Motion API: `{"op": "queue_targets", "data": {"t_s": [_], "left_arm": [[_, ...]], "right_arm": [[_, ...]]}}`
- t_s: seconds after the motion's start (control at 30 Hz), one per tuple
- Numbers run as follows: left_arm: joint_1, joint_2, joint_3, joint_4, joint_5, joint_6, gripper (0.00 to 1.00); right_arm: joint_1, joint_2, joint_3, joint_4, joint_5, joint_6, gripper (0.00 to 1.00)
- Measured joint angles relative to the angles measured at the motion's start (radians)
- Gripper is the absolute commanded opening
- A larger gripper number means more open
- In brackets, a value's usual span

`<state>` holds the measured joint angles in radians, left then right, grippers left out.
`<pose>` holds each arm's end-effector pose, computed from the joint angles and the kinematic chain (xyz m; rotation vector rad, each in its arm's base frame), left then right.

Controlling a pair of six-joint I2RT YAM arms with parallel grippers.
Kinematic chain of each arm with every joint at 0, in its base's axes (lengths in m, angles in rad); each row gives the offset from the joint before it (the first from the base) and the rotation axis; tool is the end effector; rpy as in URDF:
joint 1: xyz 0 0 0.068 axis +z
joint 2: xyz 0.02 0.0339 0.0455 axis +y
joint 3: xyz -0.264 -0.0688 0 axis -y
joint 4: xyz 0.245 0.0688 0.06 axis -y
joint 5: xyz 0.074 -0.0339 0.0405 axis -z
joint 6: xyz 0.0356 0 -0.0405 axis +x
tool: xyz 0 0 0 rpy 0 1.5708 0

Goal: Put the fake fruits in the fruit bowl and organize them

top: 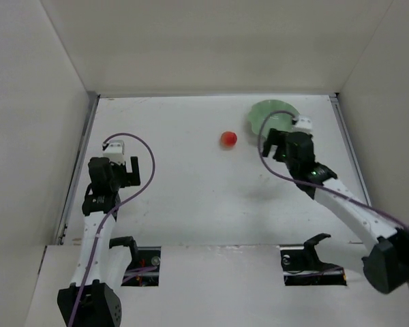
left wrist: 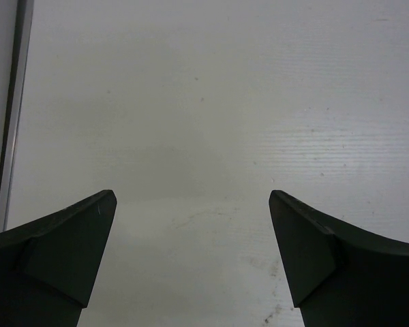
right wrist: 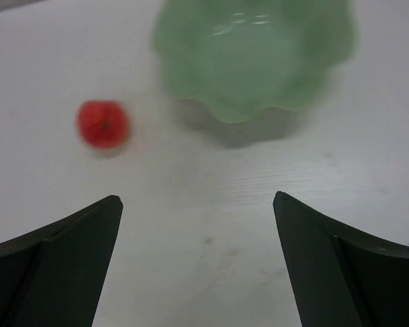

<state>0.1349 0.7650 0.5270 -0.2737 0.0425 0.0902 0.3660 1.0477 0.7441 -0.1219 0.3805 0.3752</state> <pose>0.1759 0.0224 0.2432 -0.0206 2.0832 0.0929 0.2264 0.0726 0.2820 0.2512 1.9495 0.1053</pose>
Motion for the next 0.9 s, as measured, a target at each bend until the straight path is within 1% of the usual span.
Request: {"op": "queue_targets", "data": {"t_s": [0.03,0.1,0.2,0.33,0.5,0.6,0.73,0.9], "left_arm": [[0.0,0.003,0.0,0.0,0.002,0.002,1.0],[0.0,0.005,0.0,0.0,0.003,0.005,1.0],[0.002,0.003,0.0,0.0,0.006,0.005,1.0],[0.002,-0.006,0.0,0.0,0.015,0.006,1.0],[0.009,-0.023,0.0,0.0,0.021,0.007,1.0],[0.018,-0.026,0.0,0.0,0.021,0.006,1.0],[0.032,-0.031,0.0,0.0,0.025,0.006,1.0],[0.042,-0.031,0.0,0.001,0.036,0.004,1.0]], "right_arm": [[0.075,0.071,0.064,0.008,-0.011,-0.029,1.0],[0.182,0.212,0.185,0.023,-0.053,-0.061,1.0],[0.262,0.41,0.34,0.031,-0.111,-0.064,1.0],[0.272,0.675,0.54,0.006,-0.128,-0.039,1.0],[0.251,0.948,0.793,-0.107,-0.092,-0.001,1.0],[0.24,1.013,0.844,-0.167,-0.05,0.032,1.0],[0.22,1.043,0.867,-0.227,0.005,0.067,1.0],[0.195,1.086,0.923,-0.244,0.012,0.086,1.0]]}}
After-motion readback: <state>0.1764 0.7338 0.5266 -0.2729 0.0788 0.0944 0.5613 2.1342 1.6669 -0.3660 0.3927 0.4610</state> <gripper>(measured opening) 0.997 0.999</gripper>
